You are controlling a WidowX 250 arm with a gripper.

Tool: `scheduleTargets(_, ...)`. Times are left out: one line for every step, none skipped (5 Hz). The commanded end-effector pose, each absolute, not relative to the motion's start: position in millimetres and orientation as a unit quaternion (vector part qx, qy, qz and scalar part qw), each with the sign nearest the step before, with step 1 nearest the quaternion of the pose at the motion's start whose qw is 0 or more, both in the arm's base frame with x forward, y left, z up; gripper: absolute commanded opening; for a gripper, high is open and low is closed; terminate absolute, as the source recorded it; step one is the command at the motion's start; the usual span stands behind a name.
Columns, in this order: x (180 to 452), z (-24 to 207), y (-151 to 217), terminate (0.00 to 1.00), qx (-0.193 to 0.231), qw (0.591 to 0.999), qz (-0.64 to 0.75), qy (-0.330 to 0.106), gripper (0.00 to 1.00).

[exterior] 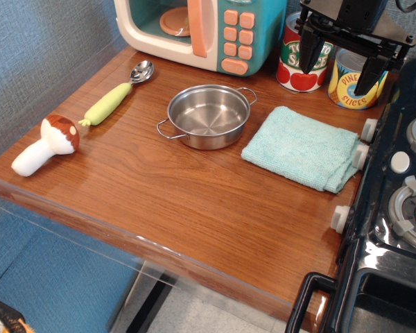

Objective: PLACE THE POT ON THE PIECE

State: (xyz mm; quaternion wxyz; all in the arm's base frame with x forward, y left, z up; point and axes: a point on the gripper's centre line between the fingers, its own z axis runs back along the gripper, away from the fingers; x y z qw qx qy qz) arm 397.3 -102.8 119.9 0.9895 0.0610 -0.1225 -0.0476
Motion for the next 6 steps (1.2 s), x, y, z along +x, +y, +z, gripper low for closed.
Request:
scheduleTargets(397.3, 119.9, -102.8, 0.0, 0.061, 0.989, -0.048, -0.122, 1.0)
scheduleTargets(395.1, 109.0, -82.5, 0.0, 0.058, 0.992, -0.023, -0.106, 1.0)
scheduleTargets(391.4, 103.4, -57.1, 0.0, 0.066, 0.993, -0.009, -0.098, 1.0)
scheduleTargets(385.9, 100.3, -30.5, 0.0, 0.096, 0.991, -0.013, -0.094, 1.0)
scheduleTargets(381.6, 87.4, -5.8, 0.0, 0.095, 0.992, -0.011, -0.086, 1.0)
scheduleTargets(379.4, 71.0, 7.2, 0.0, 0.096, 0.993, 0.007, -0.064, 1.0)
